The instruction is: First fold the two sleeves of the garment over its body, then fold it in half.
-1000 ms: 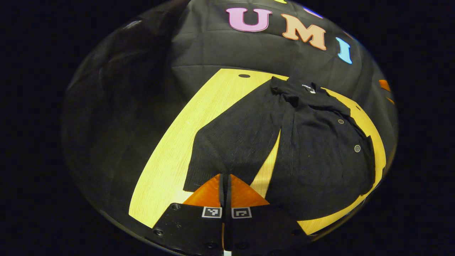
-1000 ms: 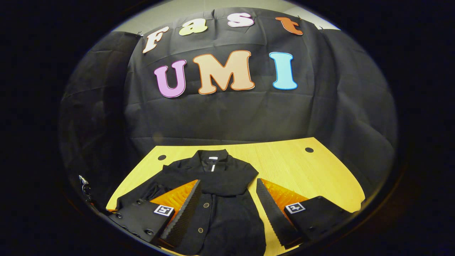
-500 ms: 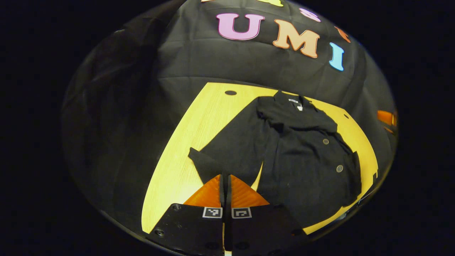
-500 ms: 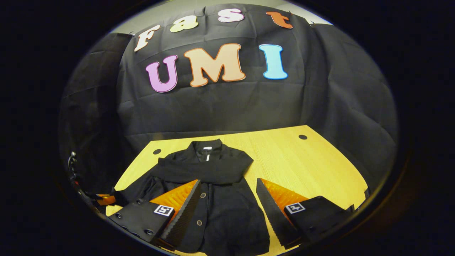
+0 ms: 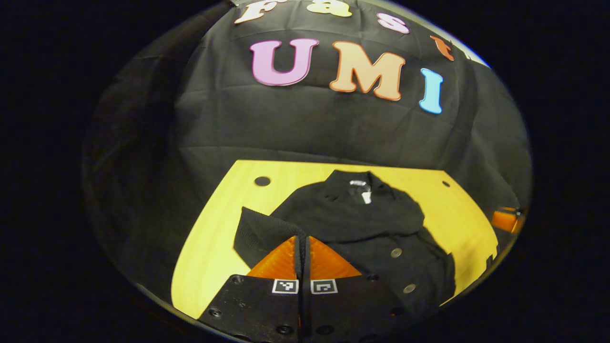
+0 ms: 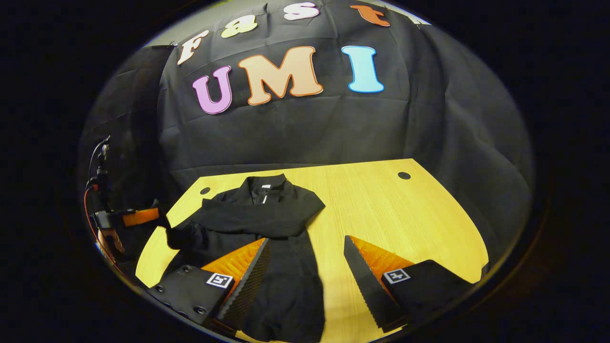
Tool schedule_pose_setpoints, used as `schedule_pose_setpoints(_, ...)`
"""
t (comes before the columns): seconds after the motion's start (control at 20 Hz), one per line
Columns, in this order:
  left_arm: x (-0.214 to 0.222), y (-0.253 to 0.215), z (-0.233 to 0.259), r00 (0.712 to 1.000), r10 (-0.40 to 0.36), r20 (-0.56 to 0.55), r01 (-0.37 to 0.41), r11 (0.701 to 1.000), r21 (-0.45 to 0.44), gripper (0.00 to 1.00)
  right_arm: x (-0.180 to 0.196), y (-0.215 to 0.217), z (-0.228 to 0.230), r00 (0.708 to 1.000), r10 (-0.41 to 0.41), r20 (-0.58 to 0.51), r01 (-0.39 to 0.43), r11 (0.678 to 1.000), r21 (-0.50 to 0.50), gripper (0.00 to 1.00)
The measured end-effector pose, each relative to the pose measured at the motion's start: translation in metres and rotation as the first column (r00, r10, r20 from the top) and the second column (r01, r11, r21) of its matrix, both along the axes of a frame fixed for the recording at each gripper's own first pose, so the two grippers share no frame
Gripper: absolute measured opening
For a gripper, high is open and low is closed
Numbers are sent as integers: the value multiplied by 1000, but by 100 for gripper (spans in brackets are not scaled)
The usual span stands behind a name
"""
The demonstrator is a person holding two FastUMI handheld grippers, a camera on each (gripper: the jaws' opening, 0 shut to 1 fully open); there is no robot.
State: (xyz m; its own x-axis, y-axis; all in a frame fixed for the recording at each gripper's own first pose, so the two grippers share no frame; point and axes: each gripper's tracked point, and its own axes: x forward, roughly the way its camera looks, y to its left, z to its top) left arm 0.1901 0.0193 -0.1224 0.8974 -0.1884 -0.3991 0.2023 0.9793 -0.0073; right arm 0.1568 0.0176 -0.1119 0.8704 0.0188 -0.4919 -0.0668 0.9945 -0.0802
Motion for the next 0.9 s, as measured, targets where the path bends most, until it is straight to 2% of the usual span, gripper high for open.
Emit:
schedule_pose_setpoints(0.05, 10, -20, 9, 999, -16, 29, 16, 1000, 1, 0, 2, -8, -1, 1000, 5, -9, -5, 1000, 3, 98)
schedule_pose_setpoints(0.1, 20, -39, 15, 998, -33, 54, 33, 999, 4, 0, 3, -15, -2, 1000, 9, -16, -9, 1000, 8, 94)
schedule_pose_setpoints(0.15, 29, -60, 21, 995, -58, 78, 58, 998, 7, 0, 3, -22, -2, 1000, 12, -22, -11, 1000, 13, 94)
schedule_pose_setpoints(0.2, 36, -79, 24, 992, -76, 98, 75, 997, 13, 0, 4, -31, -2, 1000, 15, -25, -15, 1000, 16, 98)
schedule_pose_setpoints(0.45, 62, -175, 22, 980, -156, 123, 161, 986, -31, 0, 10, -73, 1, 1000, 5, -25, -4, 1000, 22, 98)
schedule_pose_setpoints(0.75, 74, -243, -24, 974, -222, 29, 223, 974, -24, 0, 14, -105, -1, 999, -22, -31, 23, 999, 34, 98)
schedule_pose_setpoints(0.9, 77, -266, -41, 973, -230, -22, 230, 973, -6, 0, 13, -104, -4, 999, -14, -46, 16, 999, 31, 98)
